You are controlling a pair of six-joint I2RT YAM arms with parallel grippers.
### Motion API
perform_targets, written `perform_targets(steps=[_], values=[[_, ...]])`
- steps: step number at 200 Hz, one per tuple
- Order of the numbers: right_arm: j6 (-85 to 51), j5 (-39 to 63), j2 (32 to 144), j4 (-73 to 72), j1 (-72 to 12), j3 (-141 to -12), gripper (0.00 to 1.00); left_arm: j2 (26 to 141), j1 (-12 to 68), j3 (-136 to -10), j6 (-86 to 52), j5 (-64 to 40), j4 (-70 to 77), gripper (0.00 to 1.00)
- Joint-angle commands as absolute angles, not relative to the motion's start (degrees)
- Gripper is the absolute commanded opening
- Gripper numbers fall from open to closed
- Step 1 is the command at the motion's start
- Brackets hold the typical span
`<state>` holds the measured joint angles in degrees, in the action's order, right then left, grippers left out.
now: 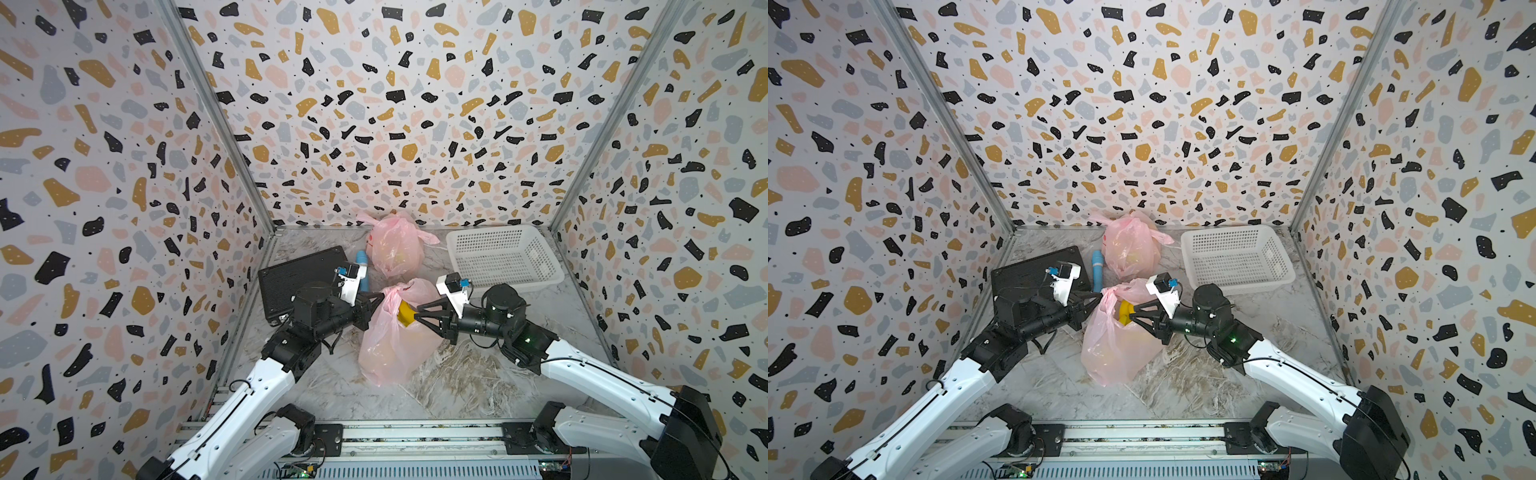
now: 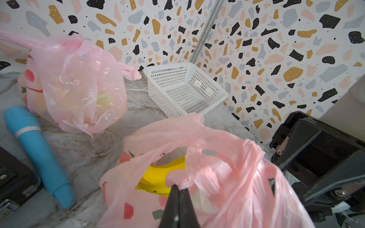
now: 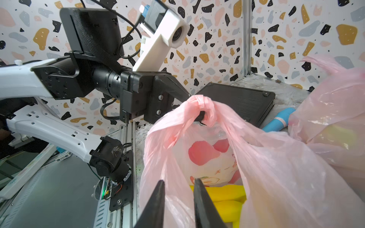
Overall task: Place the banana into a plastic bag & tie a knot
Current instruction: Tie the plastic bag at the center of the board.
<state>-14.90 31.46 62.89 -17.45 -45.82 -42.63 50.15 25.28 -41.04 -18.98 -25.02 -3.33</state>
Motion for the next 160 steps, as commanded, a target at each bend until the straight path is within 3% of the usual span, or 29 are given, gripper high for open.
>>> perform_targets(steps=[1,160], values=[[-15.33,30.76,63.55,-17.18,-46.64,-43.31,0.27,49.93,25.83,-40.25,-19.59,-26.02,-0.02,0.0],[-13.54,27.08,70.72,-15.75,-51.76,-50.94,0.32,49.73,26.28,-40.08,-19.32,-26.08,-0.23,0.0]])
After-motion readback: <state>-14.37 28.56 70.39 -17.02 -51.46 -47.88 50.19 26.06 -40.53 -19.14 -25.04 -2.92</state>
